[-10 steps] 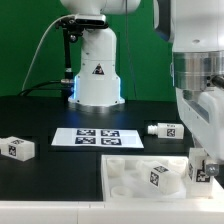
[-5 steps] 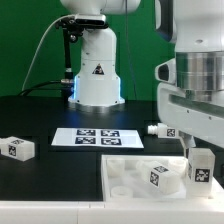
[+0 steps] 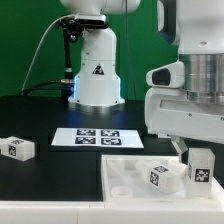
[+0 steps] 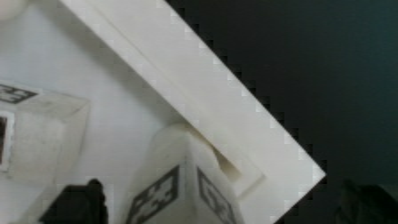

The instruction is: Assemble one leg

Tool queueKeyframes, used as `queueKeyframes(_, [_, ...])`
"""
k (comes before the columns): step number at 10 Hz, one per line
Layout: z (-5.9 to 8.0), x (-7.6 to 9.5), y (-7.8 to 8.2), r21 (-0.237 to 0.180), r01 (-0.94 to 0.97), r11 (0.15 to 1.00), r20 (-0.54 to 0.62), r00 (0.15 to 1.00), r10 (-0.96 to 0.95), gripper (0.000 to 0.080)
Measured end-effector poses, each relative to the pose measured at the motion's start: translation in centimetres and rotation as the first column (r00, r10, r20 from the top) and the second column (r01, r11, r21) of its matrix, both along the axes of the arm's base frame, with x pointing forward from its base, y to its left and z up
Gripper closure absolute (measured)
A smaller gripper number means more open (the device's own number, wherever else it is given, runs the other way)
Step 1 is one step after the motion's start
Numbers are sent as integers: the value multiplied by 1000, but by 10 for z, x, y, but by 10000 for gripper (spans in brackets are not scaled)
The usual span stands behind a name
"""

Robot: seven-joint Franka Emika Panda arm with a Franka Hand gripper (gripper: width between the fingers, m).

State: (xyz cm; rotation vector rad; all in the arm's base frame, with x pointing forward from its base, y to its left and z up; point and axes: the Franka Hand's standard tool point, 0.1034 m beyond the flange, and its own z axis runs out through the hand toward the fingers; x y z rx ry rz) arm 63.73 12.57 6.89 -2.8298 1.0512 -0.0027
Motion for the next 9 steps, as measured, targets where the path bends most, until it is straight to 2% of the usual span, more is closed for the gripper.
queueKeyframes(1, [1, 1, -5, -37, -234, 972, 14, 972, 234, 151])
queueKeyframes(2, [2, 3, -7, -76, -480, 874, 21, 876, 482, 151])
queueKeyframes(3, [1, 3, -9, -81, -558, 826, 24, 828, 561, 151])
queueKeyframes(4, [1, 3, -8, -79, -526, 847, 23, 848, 529, 151])
queueKeyframes(5, [1, 3, -9, -78, -514, 854, 22, 856, 517, 263])
queueKeyframes(6, [1, 3, -9, -78, -515, 854, 21, 855, 518, 414])
queueKeyframes(7, [1, 3, -9, -74, -463, 883, 19, 885, 465, 414])
queueKeyframes(8, [1, 3, -10, -71, -398, 915, 16, 916, 400, 510])
queueKeyframes(9, [1, 3, -10, -68, -364, 929, 14, 930, 366, 510])
